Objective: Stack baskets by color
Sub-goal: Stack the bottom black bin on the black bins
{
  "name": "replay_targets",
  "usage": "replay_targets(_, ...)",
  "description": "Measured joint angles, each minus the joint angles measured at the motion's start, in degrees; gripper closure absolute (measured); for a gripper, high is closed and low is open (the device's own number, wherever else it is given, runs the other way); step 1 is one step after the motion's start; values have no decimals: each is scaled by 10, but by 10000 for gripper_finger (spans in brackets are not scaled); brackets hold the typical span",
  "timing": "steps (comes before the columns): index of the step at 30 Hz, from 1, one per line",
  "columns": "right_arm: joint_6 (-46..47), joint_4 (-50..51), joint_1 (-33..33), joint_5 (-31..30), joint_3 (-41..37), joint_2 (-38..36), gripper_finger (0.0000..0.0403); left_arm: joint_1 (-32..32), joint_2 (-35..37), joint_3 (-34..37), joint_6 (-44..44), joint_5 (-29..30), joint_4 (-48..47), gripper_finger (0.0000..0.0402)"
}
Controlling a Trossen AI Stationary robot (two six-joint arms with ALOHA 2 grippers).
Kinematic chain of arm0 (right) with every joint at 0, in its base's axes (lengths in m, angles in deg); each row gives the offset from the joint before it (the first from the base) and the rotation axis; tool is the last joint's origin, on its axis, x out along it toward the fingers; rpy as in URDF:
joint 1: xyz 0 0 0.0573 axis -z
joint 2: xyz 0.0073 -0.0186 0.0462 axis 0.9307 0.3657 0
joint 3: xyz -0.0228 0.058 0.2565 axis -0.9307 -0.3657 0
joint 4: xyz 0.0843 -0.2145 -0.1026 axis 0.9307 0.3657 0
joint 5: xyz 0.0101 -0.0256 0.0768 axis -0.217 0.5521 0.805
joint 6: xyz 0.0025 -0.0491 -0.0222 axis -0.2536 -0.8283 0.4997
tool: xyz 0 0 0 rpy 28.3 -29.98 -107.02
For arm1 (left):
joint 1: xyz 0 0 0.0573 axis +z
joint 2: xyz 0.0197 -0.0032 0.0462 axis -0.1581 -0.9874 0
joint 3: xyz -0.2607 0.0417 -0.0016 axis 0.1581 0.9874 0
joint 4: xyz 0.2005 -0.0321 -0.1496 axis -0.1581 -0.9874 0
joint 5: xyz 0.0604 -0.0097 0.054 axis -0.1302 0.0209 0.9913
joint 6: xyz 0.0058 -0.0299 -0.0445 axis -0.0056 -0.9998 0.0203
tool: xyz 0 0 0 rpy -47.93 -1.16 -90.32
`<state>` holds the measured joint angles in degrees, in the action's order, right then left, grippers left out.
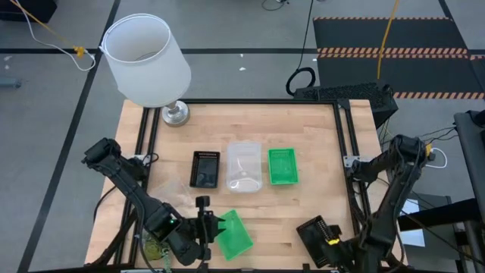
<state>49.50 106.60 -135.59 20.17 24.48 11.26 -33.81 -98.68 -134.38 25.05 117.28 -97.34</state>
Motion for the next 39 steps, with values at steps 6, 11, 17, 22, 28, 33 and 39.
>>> replay_targets(6,69,-3,-20,7,0,30,259,23,0,0,28,0,0,282)
replay_targets(11,77,-5,-34,7,0,44,269,46,0,0,46,0,2,282)
replay_targets(17,70,10,-40,8,0,60,290,65,0,0,47,-1,2,282)
replay_targets(22,30,13,-38,23,0,80,337,69,0,0,45,-1,7,282)
replay_targets(28,-7,14,-22,21,0,79,393,68,0,0,46,-2,39,282)
replay_targets(33,0,30,13,22,0,62,392,68,0,0,54,-2,62,282)
replay_targets(39,-4,50,65,38,1,38,396,68,0,0,61,-2,70,282)
